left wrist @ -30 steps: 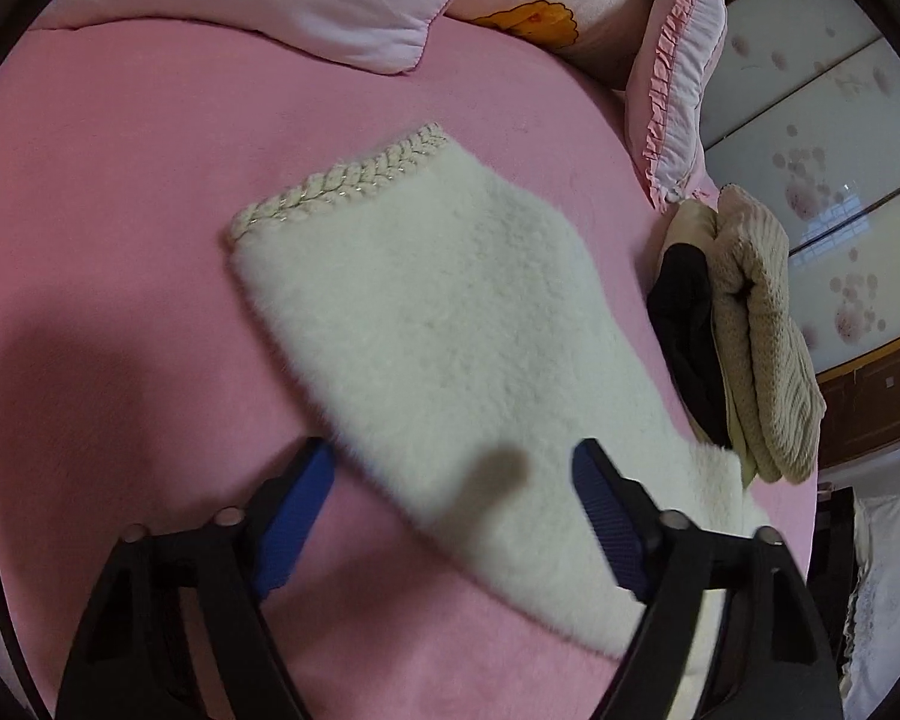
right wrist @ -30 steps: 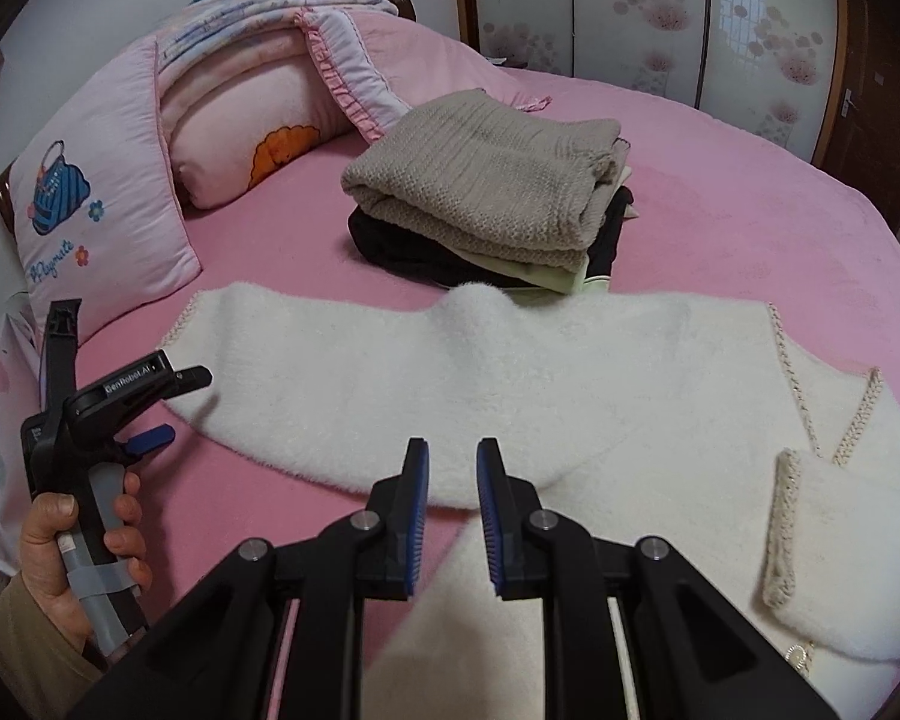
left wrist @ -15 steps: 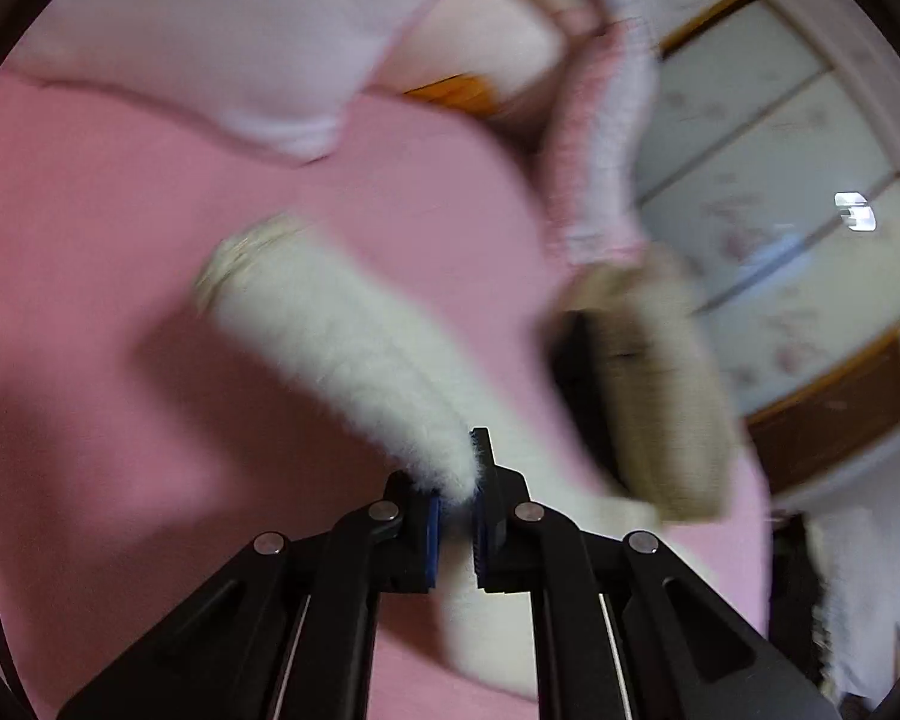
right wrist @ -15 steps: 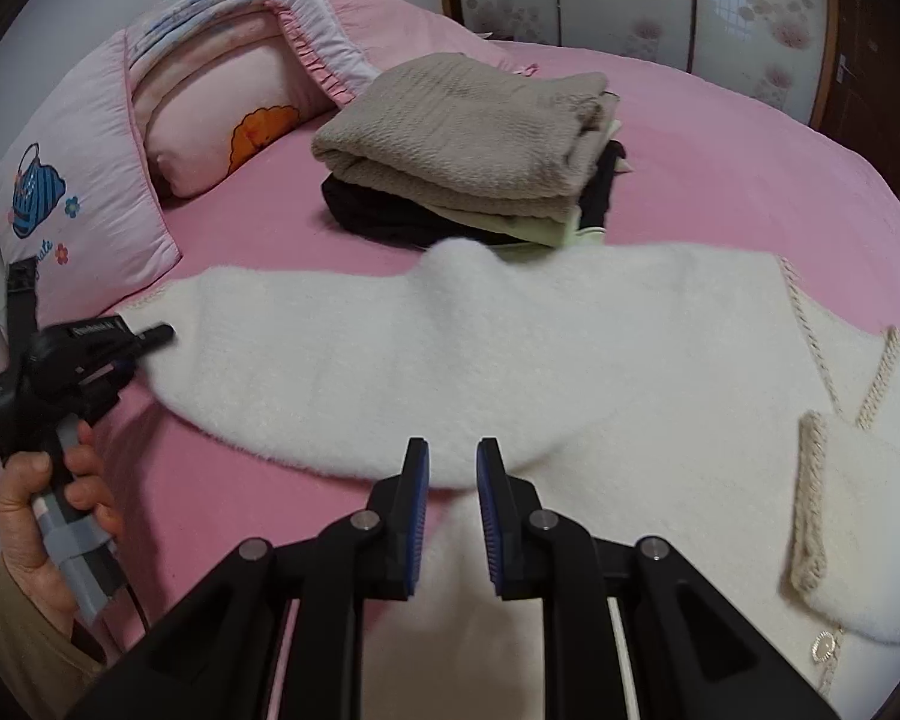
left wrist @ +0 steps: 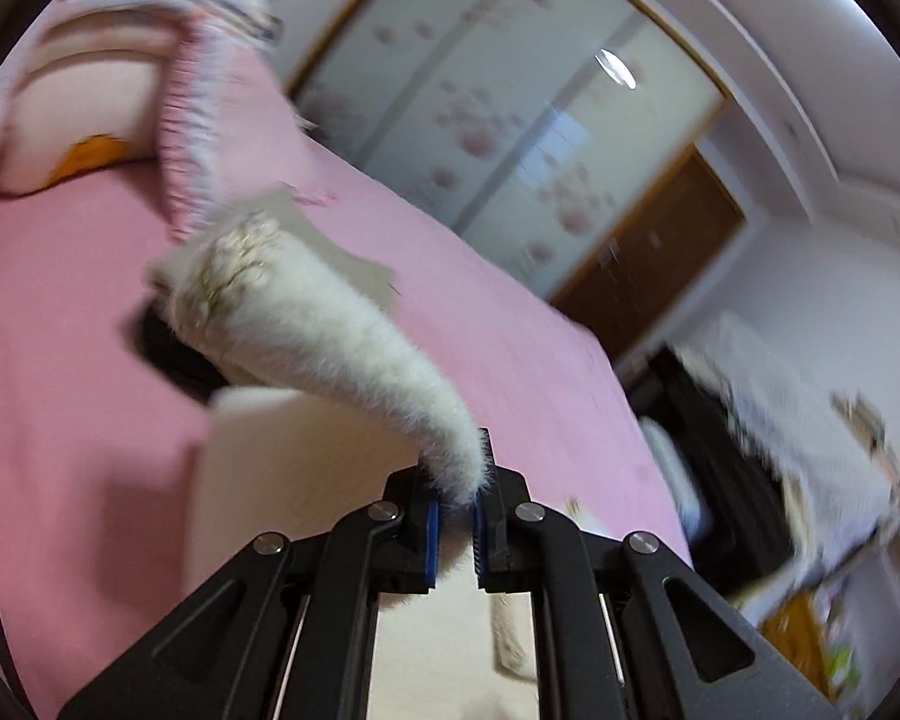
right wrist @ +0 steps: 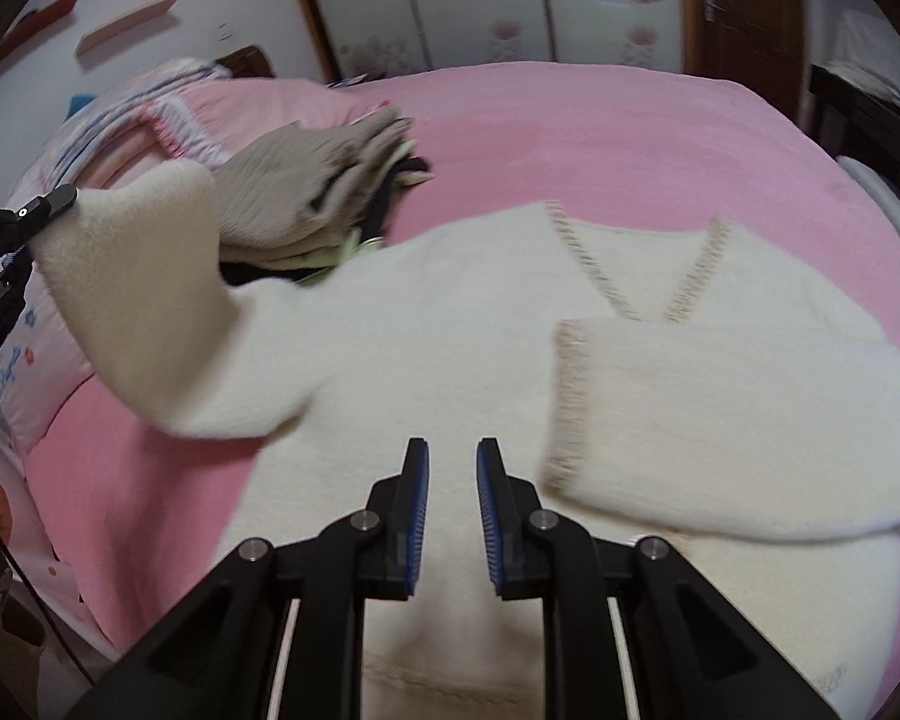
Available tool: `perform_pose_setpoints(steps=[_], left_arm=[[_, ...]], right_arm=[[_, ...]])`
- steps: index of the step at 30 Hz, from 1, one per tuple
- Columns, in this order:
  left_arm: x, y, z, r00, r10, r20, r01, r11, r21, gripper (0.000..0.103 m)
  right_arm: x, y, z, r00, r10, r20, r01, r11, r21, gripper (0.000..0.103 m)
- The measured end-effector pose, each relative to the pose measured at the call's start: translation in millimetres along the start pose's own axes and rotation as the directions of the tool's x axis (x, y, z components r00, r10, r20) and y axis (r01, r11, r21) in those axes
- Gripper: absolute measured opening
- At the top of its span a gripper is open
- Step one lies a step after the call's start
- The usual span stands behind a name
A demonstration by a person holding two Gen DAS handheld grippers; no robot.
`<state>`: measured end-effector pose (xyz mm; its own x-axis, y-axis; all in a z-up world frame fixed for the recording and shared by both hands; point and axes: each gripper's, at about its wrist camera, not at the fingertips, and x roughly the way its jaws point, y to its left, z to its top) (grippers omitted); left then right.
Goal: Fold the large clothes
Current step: 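Grasp the other sleeve cuff with the left gripper and fold it across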
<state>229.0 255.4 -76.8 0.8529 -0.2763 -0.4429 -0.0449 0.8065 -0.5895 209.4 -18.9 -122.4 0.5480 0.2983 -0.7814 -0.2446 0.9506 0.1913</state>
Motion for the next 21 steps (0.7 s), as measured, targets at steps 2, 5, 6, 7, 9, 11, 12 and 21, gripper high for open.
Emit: perform_pose_setpoints(steps=[2,5,6,7,9,11,12,21], left_arm=[[23.5,-22.4,-15.0,0.998,-0.014,-0.066,0.017,0.999,0.035,0.006],[68.3,-50.9,-46.4,0.983,-0.008,-0.185,0.023,0.996,0.081,0.006],[83.0,-56.7,-59.1,0.974,-0.001,-0.225,0.021,0.996,0.087,0.006],[95.9,-60.8,-72.2,0.965,0.008,-0.260,0.018,0.995,0.095,0.006],[120.9,-67.0,-100.6,0.944,0.037,-0.327,0.001,0.993,0.115,0.006],[138.1,-71.7,-126.7,0.926,0.060,-0.374,-0.009,0.991,0.136,0.006],[146.1,-75.9,-137.9,0.918,0.073,-0.389,-0.015,0.989,0.149,0.007],[141.6,-91.9,-168.3,0.879,0.113,-0.464,0.025,0.959,0.281,0.043]], right_arm=[[-6.2,-24.1,-3.1,1.000,-0.022,0.008,0.022,0.999,0.035,0.016],[-14.4,-58.9,-9.2,0.999,-0.050,0.012,0.049,0.995,0.086,0.016],[-15.7,-65.1,-11.1,0.998,-0.056,0.012,0.054,0.994,0.095,0.016],[-17.2,-74.1,-13.1,0.998,-0.064,0.013,0.062,0.993,0.105,0.016],[-19.9,-86.2,-18.2,0.997,-0.078,0.013,0.076,0.991,0.113,0.016],[-21.7,-99.1,-23.8,0.995,-0.096,0.013,0.094,0.988,0.120,0.016],[-22.2,-104.0,-26.4,0.995,-0.101,0.011,0.099,0.988,0.122,0.016],[-14.8,-108.2,-34.2,0.996,-0.084,-0.014,0.085,0.989,0.118,0.016]])
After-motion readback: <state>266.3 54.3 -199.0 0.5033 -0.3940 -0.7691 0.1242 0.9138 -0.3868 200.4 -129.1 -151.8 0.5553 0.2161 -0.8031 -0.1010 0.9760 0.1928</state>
